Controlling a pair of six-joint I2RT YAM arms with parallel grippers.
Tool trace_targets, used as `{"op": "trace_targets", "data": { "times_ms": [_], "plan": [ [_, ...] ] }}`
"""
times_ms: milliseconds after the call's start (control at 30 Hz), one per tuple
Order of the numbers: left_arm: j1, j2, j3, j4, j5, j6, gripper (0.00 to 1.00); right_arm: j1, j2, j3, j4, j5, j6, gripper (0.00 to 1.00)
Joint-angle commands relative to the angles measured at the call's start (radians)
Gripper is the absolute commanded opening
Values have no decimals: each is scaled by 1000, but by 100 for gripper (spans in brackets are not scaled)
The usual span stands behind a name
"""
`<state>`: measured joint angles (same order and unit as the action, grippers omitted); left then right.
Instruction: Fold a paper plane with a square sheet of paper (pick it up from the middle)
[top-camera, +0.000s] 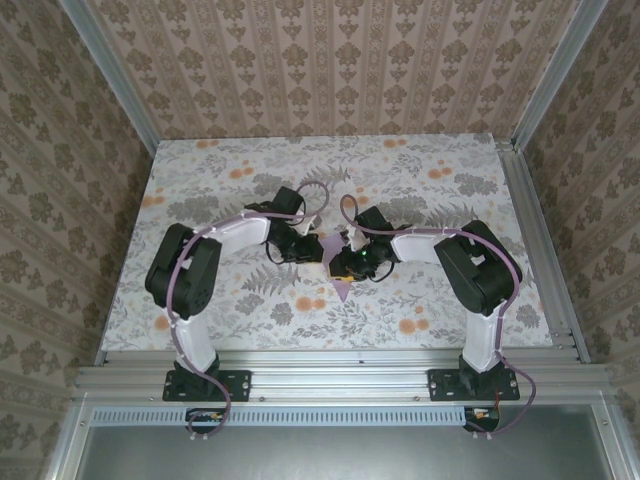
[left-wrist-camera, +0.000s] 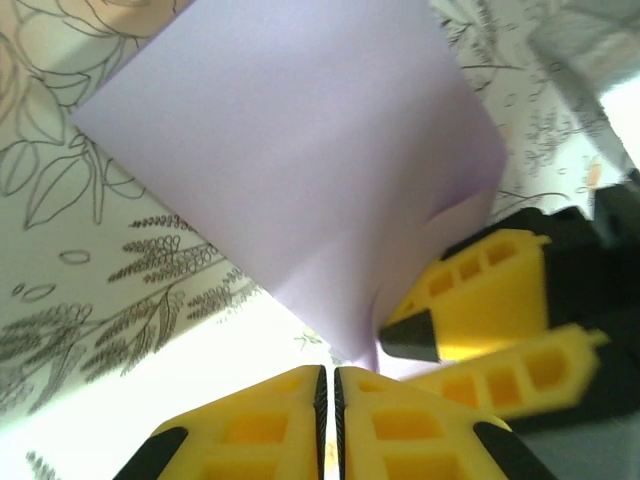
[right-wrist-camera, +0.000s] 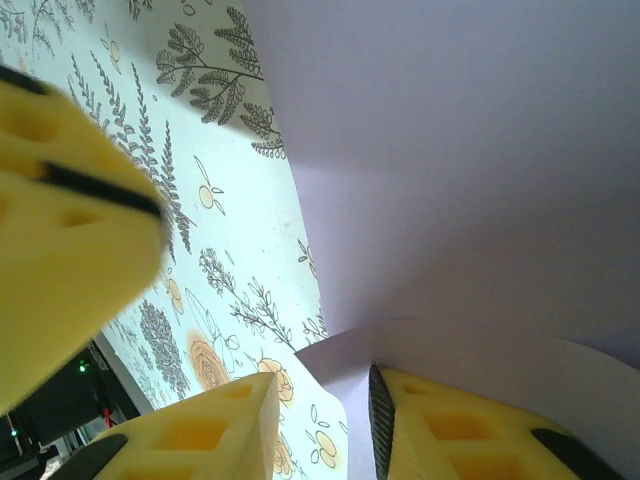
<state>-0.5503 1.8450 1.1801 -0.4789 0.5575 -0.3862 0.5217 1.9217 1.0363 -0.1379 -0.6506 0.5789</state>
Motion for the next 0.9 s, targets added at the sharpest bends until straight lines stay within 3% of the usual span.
{"op": "trace_targets", "data": {
  "times_ms": [0, 300, 467, 700, 867],
  "plan": [
    [0, -53, -40, 25, 48, -47, 13, -5, 7, -29, -29, 60, -7, 30],
    [-21, -24, -33, 67, 79, -77, 12, -8, 3, -36, -25, 58, -6, 18],
    [-36, 2, -15, 73, 79, -80, 11, -11, 0, -45, -20, 58, -8, 18],
    [-70, 34, -6, 91, 114, -95, 11, -13, 9, -44, -25, 60, -8, 10],
    [-89, 64, -14, 128, 122, -118, 7, -14, 10, -50, -21, 58, -5, 4]
  ]
}}
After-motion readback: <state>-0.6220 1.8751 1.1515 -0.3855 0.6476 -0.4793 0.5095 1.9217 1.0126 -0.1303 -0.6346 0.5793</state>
